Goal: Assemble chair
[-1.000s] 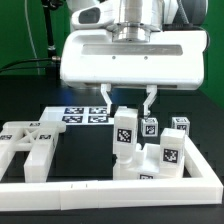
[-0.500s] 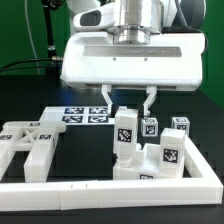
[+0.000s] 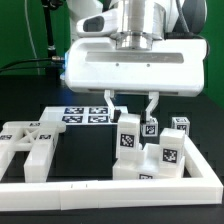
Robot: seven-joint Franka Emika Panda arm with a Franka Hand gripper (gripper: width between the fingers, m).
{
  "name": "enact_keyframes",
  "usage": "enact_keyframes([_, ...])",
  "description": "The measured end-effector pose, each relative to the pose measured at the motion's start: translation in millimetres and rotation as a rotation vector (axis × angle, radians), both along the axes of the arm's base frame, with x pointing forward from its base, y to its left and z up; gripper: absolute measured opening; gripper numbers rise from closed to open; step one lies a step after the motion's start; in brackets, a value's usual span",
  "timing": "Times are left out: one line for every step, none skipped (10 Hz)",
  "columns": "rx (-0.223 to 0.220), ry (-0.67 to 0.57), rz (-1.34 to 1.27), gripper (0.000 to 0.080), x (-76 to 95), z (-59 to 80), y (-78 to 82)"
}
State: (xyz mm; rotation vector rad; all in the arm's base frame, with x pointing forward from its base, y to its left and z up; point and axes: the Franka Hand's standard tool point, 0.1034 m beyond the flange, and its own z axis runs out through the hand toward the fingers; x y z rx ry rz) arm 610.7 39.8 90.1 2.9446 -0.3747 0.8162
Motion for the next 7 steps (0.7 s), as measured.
enact_keyframes([-0.002, -0.006, 0.001, 0.0288, 0.4, -0.3, 0.1])
enact_keyframes([-0.003, -0.009, 0.002, 0.0288, 0.7, -0.4, 0.1])
enact_keyframes([-0.006, -0.015, 0.003, 0.0288, 1.2, -0.4, 0.2])
enact_keyframes([-0.006, -0.018, 0.004, 0.0288, 1.3, -0.4, 0.1])
enact_keyframes([-0.006, -0.017, 0.004, 0.0288, 1.3, -0.4, 0.1])
enact_keyframes([-0.006, -0.017, 0.004, 0.0288, 1.3, -0.4, 0.2])
enact_keyframes([-0.006, -0.017, 0.004, 0.0288, 1.2, -0.5, 0.1])
